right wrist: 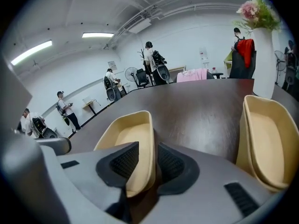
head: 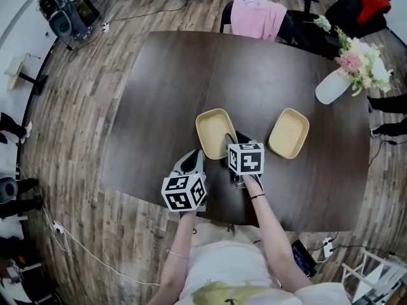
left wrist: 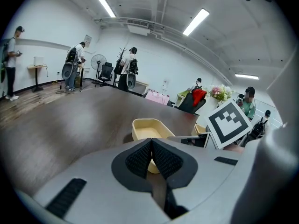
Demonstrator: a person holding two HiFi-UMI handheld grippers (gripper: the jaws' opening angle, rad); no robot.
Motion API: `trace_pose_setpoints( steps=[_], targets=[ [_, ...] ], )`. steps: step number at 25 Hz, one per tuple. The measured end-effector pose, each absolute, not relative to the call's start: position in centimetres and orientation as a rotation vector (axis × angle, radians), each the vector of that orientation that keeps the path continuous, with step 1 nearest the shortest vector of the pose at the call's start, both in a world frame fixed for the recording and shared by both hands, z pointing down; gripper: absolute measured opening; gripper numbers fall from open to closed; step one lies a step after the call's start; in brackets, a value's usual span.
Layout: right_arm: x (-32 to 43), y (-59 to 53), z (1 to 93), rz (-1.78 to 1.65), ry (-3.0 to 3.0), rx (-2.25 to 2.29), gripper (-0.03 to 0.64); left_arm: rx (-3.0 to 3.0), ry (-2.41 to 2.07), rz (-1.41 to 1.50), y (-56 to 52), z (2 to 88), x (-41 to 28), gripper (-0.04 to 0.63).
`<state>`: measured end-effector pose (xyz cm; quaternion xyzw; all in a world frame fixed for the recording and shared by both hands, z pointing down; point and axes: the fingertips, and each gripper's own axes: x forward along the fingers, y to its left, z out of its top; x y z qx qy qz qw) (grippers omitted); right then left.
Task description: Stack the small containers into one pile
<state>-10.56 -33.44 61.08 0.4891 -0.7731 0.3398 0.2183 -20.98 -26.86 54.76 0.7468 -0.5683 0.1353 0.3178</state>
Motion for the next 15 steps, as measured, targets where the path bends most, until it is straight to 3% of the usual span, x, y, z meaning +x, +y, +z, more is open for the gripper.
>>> trace_pose_setpoints(
  steps=[5, 15],
  targets=[
    [-10.1, -33.6, 61.4, 0.896, -2.092, 1.384, 0.041, 1.978, -1.48, 0.348, -27.4, 54.6, -21.3, 0.025],
    [-8.0, -33.9, 59.0, 0.921, -2.091, 1.54, 0.035, 2.053, -1.426, 0.326, -28.8, 53.1, -20.5, 0.025]
  ],
)
